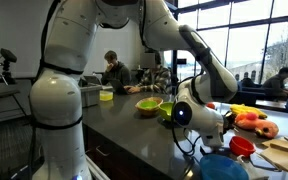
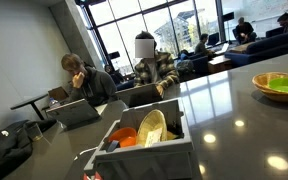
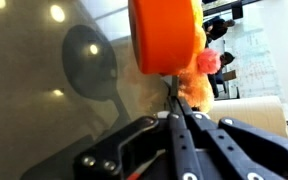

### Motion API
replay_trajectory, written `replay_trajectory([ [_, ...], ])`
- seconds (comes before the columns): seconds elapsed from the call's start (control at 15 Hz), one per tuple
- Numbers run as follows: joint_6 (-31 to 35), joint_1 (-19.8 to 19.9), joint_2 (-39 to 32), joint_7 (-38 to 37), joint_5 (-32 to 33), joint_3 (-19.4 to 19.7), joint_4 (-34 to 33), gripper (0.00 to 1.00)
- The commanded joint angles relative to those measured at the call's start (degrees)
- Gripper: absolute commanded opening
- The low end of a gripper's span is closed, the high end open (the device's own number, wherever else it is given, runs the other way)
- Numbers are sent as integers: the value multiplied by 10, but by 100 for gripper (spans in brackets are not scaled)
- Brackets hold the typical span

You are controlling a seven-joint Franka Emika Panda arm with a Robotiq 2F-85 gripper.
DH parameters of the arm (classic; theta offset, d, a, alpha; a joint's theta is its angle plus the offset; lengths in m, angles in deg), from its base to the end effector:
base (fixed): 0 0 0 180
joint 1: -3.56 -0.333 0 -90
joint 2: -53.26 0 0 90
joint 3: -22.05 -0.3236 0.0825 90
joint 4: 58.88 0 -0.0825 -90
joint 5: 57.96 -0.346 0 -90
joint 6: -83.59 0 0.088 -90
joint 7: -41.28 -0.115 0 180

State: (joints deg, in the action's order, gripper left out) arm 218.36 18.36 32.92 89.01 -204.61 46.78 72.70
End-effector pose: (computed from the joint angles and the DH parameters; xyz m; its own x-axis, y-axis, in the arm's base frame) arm 0.3996 -0.3179 0.2373 -0.3795 -0.8828 -0.2767 -0.2525 0.3866 -0.8870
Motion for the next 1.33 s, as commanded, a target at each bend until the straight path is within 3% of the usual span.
replay_trajectory([
  [0.0,11,-5,47,8,23,7,29,1],
  [1.27,57,12,167,118,29,5,86,1],
])
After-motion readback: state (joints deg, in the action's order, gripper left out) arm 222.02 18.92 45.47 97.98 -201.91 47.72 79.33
